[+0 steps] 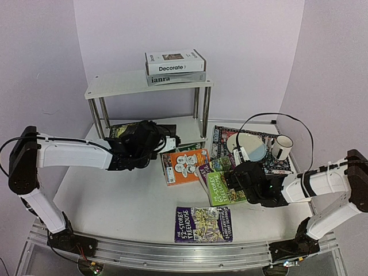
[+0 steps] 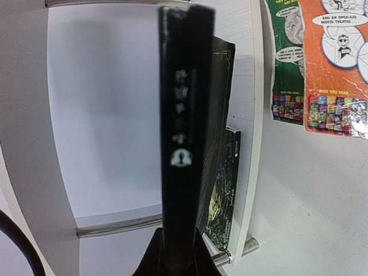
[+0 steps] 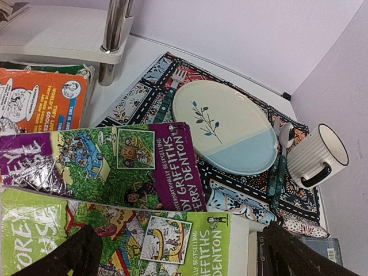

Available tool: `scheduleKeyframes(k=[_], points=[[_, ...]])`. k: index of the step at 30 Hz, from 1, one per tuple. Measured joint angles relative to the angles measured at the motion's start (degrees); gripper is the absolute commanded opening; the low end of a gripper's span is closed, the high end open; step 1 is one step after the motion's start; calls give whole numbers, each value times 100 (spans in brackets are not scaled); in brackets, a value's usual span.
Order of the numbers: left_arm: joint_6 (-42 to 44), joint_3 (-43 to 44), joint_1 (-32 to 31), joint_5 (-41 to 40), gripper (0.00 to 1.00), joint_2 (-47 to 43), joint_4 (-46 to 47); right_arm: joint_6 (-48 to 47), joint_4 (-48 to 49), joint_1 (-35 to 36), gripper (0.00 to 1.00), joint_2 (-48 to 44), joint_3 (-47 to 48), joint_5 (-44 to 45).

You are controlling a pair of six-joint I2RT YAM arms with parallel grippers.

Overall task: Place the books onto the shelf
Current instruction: Pick up the book at the center of the board, then place the book in the book pile on the shelf.

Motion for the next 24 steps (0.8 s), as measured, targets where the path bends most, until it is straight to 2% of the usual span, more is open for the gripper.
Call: scheduleKeyframes(k=[8,24], points=[[447,113,463,8,0,269,324,-1,0,0,98,0,0,-1],[589,673,1219,327,0,826,604,-1,0,0,98,0,0,-17]])
